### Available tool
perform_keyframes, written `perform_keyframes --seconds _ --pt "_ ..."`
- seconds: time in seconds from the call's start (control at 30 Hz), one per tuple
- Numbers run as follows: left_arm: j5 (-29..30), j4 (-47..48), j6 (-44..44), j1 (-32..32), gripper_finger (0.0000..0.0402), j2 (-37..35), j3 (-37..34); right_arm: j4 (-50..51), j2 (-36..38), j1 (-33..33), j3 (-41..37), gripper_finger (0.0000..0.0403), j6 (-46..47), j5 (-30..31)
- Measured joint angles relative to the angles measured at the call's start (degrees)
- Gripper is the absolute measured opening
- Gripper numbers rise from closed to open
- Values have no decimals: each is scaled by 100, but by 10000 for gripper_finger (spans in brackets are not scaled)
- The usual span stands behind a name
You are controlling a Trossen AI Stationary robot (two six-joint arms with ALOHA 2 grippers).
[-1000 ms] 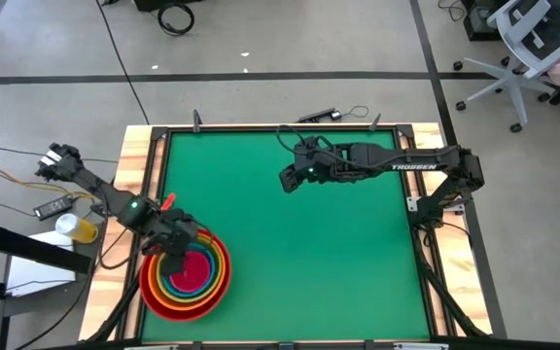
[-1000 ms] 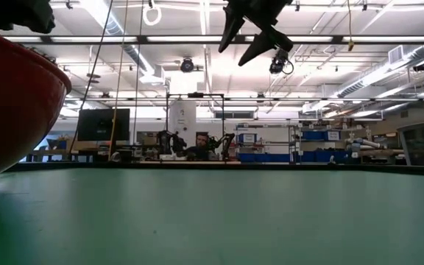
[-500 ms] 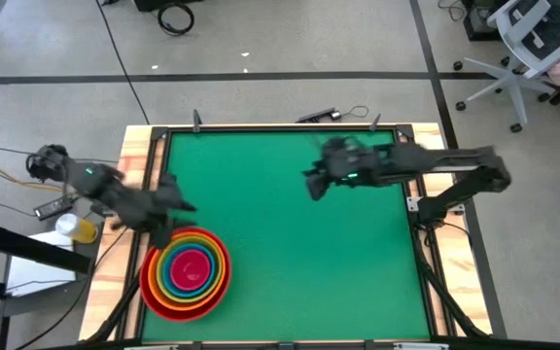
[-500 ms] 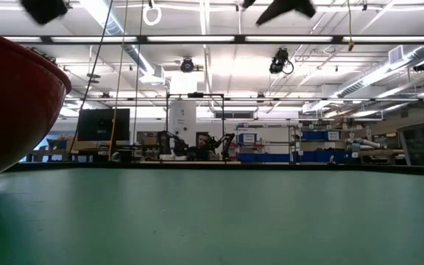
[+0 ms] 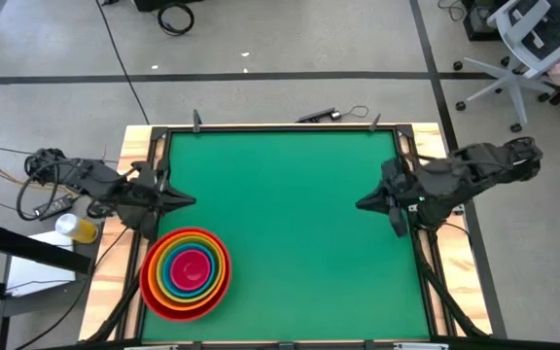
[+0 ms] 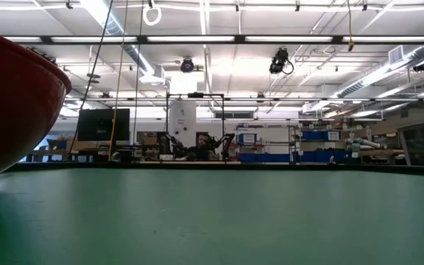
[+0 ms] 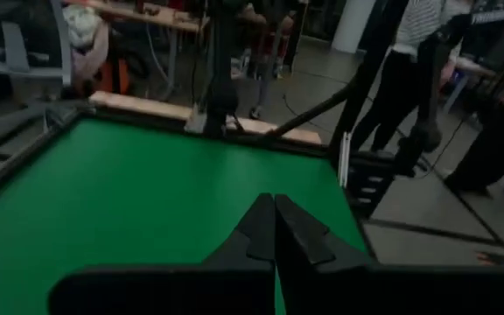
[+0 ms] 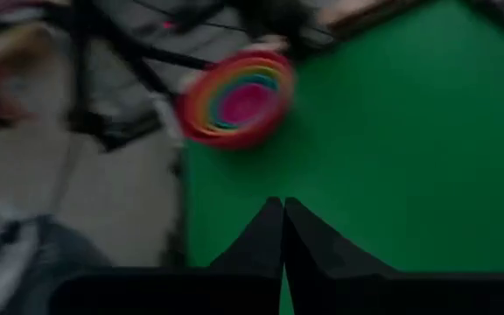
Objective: Nest bowls inside each other
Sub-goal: Return to Home Position
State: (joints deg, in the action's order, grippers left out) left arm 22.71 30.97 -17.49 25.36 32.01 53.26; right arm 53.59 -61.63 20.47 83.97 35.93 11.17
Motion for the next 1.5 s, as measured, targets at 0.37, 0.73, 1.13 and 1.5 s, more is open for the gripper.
perform_keyframes --seconds 0.37,0.73,1.13,1.5 --pt "140 128 1854 -163 1 -359 -219 -3260 1824 272 -2660 4 -3262 838" --pt "112 -1208 1669 -366 0 -1504 -2198 -6579 2811 -1578 -5761 2 -2709 -1215" --pt "65 -1351 1609 -567 0 -3113 -3205 -6808 4329 -2206 -7078 0 -2062 -1910" --pt "-16 -1881 1288 -557 0 -3171 -3967 -5719 5591 -2018 -7274 0 -2267 -1921"
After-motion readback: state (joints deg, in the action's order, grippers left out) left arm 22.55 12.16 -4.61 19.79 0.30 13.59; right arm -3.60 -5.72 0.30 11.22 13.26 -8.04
